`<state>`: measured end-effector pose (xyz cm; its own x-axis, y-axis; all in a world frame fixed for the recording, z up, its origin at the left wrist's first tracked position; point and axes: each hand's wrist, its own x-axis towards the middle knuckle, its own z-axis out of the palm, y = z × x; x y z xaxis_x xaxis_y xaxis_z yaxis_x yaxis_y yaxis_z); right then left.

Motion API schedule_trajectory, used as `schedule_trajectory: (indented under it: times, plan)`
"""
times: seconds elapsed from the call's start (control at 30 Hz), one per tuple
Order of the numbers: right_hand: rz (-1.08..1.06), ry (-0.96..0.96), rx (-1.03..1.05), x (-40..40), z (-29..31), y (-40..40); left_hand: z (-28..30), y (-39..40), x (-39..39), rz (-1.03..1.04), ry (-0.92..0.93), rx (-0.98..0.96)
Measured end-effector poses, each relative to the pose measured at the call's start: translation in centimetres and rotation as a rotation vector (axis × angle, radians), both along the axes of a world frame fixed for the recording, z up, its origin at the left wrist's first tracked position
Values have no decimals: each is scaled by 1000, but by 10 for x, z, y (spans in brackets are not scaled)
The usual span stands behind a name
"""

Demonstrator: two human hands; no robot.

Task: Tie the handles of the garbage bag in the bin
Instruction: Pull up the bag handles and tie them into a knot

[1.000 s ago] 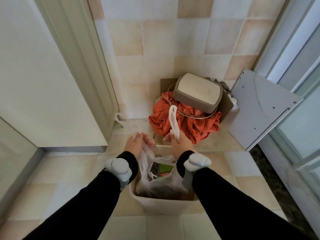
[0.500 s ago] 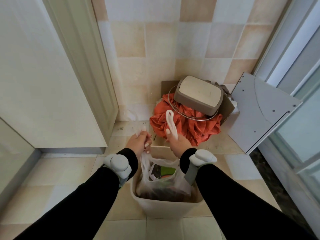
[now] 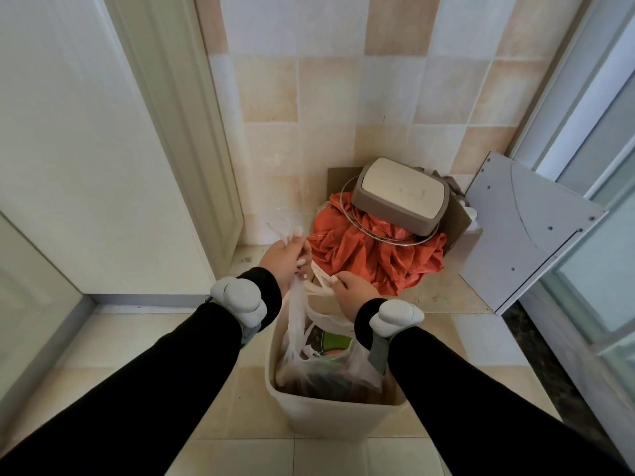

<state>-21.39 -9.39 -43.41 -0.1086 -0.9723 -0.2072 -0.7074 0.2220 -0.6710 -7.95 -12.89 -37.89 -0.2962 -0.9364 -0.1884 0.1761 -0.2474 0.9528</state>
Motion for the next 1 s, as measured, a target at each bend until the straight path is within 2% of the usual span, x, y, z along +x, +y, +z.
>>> schedule_trajectory:
  times: [0.1, 0.3, 0.43, 0.53, 0.63, 0.7, 0.83, 0.93, 1.0]
  plan:
    - [40, 44, -29, 1, 3, 3, 12, -1, -11, -67, -6, 14]
    - [73, -147, -45, 11, 19, 18, 11, 8, -45, -94, -126, 41]
    - [-10, -493, 117, 9, 32, 27, 11, 10, -60, -59, -230, 11]
    - [45, -455, 119, 8, 38, 31, 14, 11, -64, -99, -295, 17]
    - [112, -310, 103, 11, 39, 35, 20, 15, -69, -215, -401, -26]
    - [63, -228, 69, 16, 38, 35, 26, 18, -73, -259, -418, -46]
    - [-66, -265, 46, 16, 34, 34, 47, 13, -68, -429, -424, -128]
    - [-104, -341, 64, 11, 32, 35, 59, 2, -50, -422, -561, -236]
    - [-130, -388, 73, 8, 31, 37, 55, -3, -34, -389, -701, -223]
